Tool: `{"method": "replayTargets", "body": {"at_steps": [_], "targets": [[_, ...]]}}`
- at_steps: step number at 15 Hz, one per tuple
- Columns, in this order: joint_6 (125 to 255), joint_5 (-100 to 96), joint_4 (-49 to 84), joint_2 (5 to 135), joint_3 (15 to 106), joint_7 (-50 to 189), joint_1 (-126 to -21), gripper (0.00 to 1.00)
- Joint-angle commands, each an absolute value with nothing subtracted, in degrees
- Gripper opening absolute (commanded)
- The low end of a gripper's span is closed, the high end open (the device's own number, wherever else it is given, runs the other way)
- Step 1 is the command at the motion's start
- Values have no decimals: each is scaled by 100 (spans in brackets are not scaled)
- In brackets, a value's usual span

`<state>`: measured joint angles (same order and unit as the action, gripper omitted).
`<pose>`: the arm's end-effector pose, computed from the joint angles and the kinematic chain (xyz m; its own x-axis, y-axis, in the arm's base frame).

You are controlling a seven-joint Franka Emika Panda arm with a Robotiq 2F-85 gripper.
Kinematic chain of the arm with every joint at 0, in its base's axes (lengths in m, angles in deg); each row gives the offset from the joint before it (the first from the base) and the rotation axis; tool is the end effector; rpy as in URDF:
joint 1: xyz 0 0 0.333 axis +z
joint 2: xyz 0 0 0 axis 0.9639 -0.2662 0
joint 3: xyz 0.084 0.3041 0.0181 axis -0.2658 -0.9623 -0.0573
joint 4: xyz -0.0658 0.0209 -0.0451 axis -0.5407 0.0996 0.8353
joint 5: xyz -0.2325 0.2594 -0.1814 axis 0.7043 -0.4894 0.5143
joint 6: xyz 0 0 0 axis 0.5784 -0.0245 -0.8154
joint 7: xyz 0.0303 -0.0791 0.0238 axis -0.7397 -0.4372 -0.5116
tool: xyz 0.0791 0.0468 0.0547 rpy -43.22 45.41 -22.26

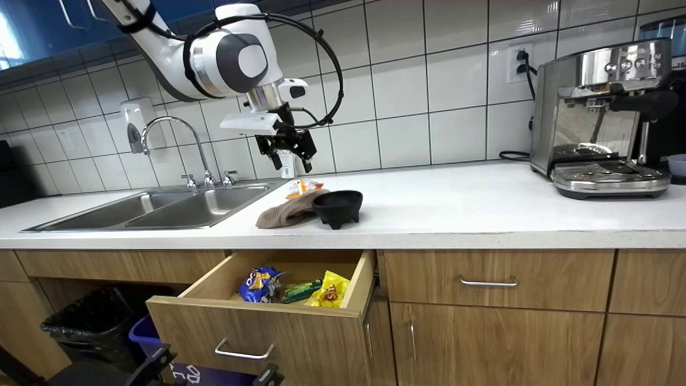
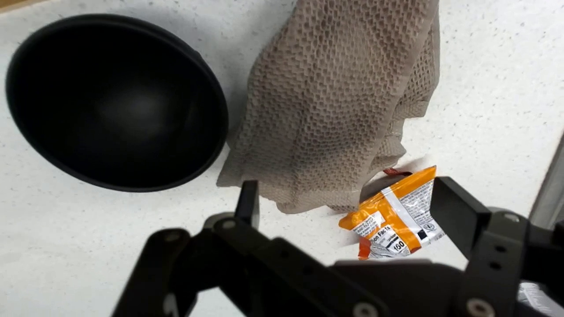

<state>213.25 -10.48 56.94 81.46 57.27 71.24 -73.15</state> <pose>0.5512 0.0049 0.3436 0.9302 -0.1281 0.3440 -0.1056 -0.9909 -0.0833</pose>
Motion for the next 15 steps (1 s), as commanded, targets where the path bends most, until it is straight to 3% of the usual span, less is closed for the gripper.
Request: {"method": "replayTargets", "body": {"at_steps": [1, 15], "targets": [[21372, -853, 5006, 7524, 5656, 7255, -7312, 100], [21173, -631, 2607, 5513, 5409, 8017, -7397, 100]]}}
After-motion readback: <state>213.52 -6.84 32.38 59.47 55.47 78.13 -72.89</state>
